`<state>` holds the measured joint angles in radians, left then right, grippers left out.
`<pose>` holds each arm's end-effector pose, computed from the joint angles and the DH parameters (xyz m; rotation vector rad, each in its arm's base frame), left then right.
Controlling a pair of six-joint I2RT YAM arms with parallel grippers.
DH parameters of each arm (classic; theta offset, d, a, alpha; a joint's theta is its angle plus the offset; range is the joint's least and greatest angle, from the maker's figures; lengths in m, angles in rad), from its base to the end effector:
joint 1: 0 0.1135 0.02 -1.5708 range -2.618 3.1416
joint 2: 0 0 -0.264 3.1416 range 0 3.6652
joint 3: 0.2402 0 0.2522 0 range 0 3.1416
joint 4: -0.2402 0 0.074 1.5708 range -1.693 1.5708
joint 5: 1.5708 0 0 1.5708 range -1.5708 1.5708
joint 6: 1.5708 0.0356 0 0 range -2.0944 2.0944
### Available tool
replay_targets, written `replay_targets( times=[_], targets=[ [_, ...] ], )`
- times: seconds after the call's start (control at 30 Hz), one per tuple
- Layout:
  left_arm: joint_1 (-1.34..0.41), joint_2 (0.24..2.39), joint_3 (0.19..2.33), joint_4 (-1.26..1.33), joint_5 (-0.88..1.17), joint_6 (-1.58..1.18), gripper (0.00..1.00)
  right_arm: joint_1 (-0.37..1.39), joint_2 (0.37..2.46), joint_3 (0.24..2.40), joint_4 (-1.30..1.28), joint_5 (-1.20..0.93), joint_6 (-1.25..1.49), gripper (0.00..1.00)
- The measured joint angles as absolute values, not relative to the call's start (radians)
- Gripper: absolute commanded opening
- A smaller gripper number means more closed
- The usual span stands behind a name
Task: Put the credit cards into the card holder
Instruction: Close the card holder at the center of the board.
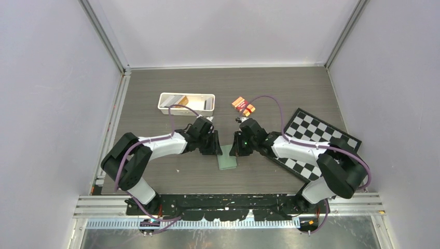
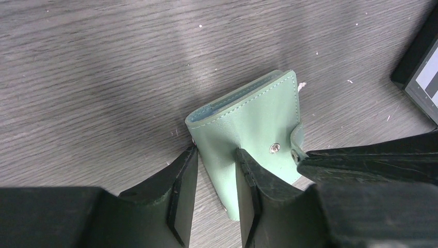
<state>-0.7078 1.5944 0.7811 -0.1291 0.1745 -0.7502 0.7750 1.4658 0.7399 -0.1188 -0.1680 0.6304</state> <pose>0.2256 -0.2012 0.1524 0.0194 2.6864 -0.7565 0.2014 0.2056 0.1767 -0.2684 2.5645 0.7983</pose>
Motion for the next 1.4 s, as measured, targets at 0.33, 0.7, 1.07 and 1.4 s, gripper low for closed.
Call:
replay_targets(
  times=[0.33,0.7,1.07,1.4],
  targets=[
    [-0.708,1.600,0.784,-0.131,0.178,-0.751,0.27,0.775,1.502,0.740,-0.103,-0.186,0.630,0.00],
    [-0.707,1.601,0.785,-0.133,0.180,-0.751,0.26,0.775,1.528,0.744,-0.083,-0.198,0.630,0.00],
    [-0.707,1.601,0.786,-0.134,0.180,-0.751,0.26,0.775,1.546,0.757,-0.082,-0.212,0.628,0.01],
    [-0.707,1.603,0.791,-0.141,0.180,-0.751,0.25,0.775,1.571,0.780,-0.102,-0.229,0.627,0.00]
  ],
)
